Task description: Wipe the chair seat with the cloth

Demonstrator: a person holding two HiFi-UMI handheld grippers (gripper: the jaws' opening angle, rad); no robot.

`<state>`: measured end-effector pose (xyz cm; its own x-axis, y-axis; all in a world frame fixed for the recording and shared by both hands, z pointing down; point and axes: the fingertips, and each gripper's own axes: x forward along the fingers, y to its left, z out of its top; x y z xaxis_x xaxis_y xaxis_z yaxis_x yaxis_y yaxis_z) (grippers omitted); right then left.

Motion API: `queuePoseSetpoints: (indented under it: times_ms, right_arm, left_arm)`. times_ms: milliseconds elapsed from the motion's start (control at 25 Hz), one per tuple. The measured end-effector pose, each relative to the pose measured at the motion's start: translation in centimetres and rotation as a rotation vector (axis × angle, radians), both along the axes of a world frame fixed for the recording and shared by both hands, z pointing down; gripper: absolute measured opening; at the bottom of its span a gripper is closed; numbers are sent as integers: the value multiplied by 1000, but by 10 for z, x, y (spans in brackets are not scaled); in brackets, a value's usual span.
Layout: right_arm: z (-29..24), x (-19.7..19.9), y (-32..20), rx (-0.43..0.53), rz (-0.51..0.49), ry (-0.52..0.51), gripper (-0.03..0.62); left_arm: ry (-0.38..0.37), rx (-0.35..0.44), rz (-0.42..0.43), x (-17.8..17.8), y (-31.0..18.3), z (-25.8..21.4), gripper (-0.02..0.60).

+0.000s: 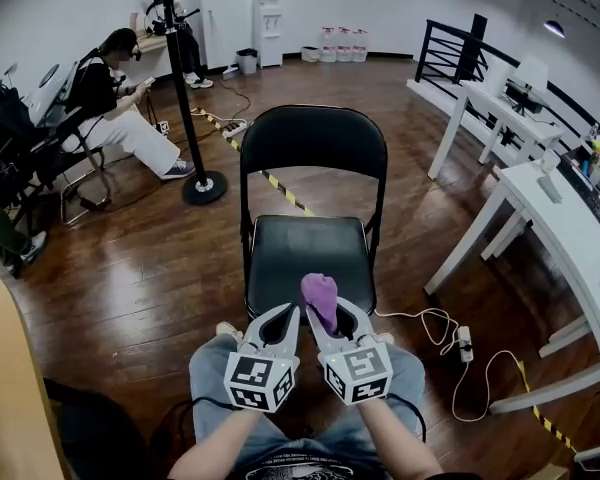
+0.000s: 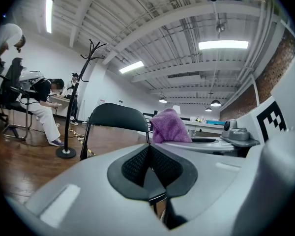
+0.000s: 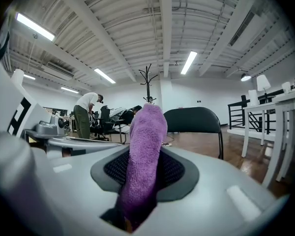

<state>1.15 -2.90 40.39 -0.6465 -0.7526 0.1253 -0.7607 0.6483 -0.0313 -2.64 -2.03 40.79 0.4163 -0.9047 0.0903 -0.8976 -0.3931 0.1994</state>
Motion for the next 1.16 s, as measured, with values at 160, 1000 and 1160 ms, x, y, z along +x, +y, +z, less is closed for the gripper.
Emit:
queuePoseSetpoints:
  times_ms: [160,1000,1160]
  right_arm:
    - [-5,-5,22,-6,-2,-11,118]
    - [-13,23,47,14,43,-34,118]
    - [-8,26,46,7,43,-36,118]
  left_arm:
    - [6,2,-9,-3,20,-5,5]
    - [-3,22,-10,18,39,-16,5]
    - [-6,15,-12,20,39,-10,5]
